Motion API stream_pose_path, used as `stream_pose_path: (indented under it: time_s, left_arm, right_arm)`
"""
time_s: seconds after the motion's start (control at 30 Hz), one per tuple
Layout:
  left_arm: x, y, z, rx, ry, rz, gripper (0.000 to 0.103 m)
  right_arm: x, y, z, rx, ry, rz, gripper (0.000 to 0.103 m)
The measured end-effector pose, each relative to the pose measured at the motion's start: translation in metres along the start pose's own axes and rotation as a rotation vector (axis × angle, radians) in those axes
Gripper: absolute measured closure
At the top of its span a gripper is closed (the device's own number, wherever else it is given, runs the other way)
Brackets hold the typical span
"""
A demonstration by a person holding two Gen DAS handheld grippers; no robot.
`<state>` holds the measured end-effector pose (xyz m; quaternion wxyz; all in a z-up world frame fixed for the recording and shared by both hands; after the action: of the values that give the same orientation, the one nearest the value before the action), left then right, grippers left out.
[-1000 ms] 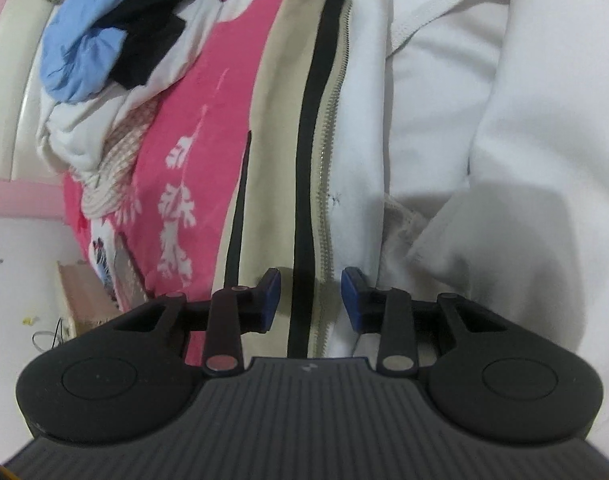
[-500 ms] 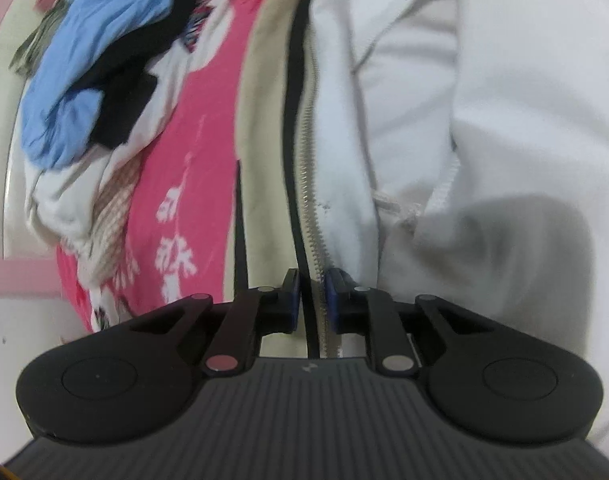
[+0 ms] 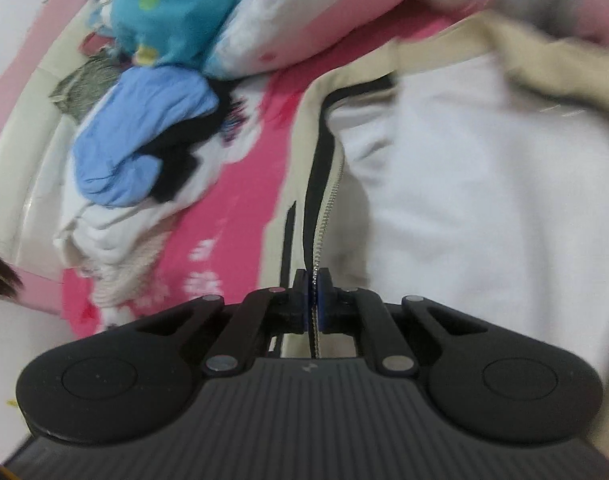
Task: Fold clothes
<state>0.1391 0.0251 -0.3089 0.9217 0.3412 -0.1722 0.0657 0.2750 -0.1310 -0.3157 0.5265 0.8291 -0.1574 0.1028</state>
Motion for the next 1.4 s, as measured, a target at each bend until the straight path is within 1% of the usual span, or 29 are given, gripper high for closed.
stream_pose_path:
  time_s: [0.03,0.07,0.13,0.17,0.2,0.23,0.27,0.37,0.43,0.5,0.57,0.6,0.67,0.77,0.83,0.9,0.97,1.0,1.03,1.1,1.17,1.23,1.27,1.33,1.4]
  left_arm:
    - [-0.001,-0.009,0.008,-0.029,-0.003,-0.014,0.09]
    - [-0.003,-0.018,0.014,-0.052,0.002,-0.026,0.089]
    - [-0.006,-0.036,0.021,-0.088,0.025,-0.056,0.085]
    - [-0.008,-0.043,0.021,-0.087,0.043,-0.067,0.084]
    - [-0.008,-0.048,0.02,-0.079,0.062,-0.075,0.081]
    - [-0.008,-0.049,0.016,-0.067,0.075,-0.074,0.075]
    - [-0.006,-0.048,0.013,-0.053,0.085,-0.069,0.073]
    - [0.003,-0.03,-0.018,0.027,0.151,-0.007,0.067]
    - [0.007,-0.017,-0.049,0.125,0.207,0.018,0.065]
    - [0.006,-0.009,-0.076,0.231,0.251,0.023,0.065]
    - [0.005,-0.004,-0.103,0.325,0.294,0.023,0.065]
    - [0.002,-0.004,-0.115,0.357,0.313,0.013,0.065]
    - [-0.003,-0.011,-0.133,0.389,0.323,-0.008,0.066]
    - [-0.006,-0.027,-0.138,0.381,0.312,-0.009,0.066]
    - [-0.003,-0.037,-0.137,0.379,0.299,0.016,0.066]
    - [-0.002,-0.043,-0.139,0.39,0.318,0.037,0.066]
    - [-0.001,-0.044,-0.137,0.41,0.323,0.063,0.071]
    - [-0.001,-0.044,-0.136,0.42,0.324,0.077,0.084]
    - [0.0,-0.044,-0.133,0.421,0.314,0.089,0.09]
    - [0.003,-0.041,-0.124,0.415,0.279,0.115,0.093]
    - [0.01,-0.036,-0.103,0.406,0.19,0.152,0.094]
    - [0.016,-0.032,-0.079,0.39,0.106,0.186,0.094]
    - [0.017,-0.031,-0.067,0.376,0.076,0.198,0.094]
    - [0.017,-0.028,-0.046,0.351,0.012,0.21,0.094]
    - [0.02,-0.042,-0.027,0.334,-0.043,0.214,0.094]
  right_arm:
    - [0.0,0.008,0.005,-0.014,0.004,0.009,0.101]
    - [-0.002,0.005,0.013,-0.034,0.005,0.003,0.101]
    - [-0.008,-0.001,0.028,-0.073,0.005,-0.01,0.101]
    - [-0.01,-0.004,0.036,-0.092,0.005,-0.016,0.101]
    - [-0.013,-0.007,0.044,-0.112,0.005,-0.023,0.101]
    - [-0.015,-0.01,0.052,-0.131,0.005,-0.029,0.101]
    - [-0.018,-0.012,0.06,-0.151,0.006,-0.035,0.101]
    - [-0.026,-0.021,0.083,-0.21,0.006,-0.054,0.101]
    - [-0.031,-0.027,0.099,-0.249,0.007,-0.067,0.099]
    - [-0.036,-0.032,0.114,-0.288,0.007,-0.08,0.098]
    - [-0.039,-0.037,0.124,-0.313,0.013,-0.088,0.09]
    - [-0.036,-0.036,0.116,-0.294,0.031,-0.082,0.087]
    - [-0.029,-0.035,0.1,-0.256,0.066,-0.07,0.081]
    - [-0.019,-0.034,0.075,-0.198,0.12,-0.051,0.077]
    - [-0.012,-0.033,0.058,-0.159,0.155,-0.039,0.075]
    - [-0.006,-0.032,0.042,-0.12,0.19,-0.027,0.075]
    - [0.001,-0.03,0.025,-0.082,0.225,-0.014,0.075]
    - [0.004,-0.03,0.017,-0.062,0.243,-0.008,0.074]
    - [0.007,-0.029,0.008,-0.043,0.26,-0.002,0.074]
    - [0.013,-0.031,-0.007,-0.001,0.292,0.0,0.073]
    - [0.015,-0.043,-0.025,0.035,0.31,-0.042,0.073]
    - [0.015,-0.051,-0.037,0.048,0.344,-0.086,0.072]
    - [0.015,-0.058,-0.041,0.042,0.366,-0.12,0.07]
    - [0.014,-0.072,-0.05,0.031,0.41,-0.188,0.062]
    - [0.014,-0.085,-0.059,0.02,0.454,-0.256,0.061]
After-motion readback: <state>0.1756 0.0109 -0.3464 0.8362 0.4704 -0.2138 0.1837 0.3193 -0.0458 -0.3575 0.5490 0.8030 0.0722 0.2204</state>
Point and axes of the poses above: each gripper's, at about its wrist camera, not at the fingertips, and y roughly against the way its jaws point, z to its right, x to its top, the point moved 4 cm from there along -y, roughly the way its jaws point, and after that the axes turned 1 degree about -x, right-handed, at the moved point
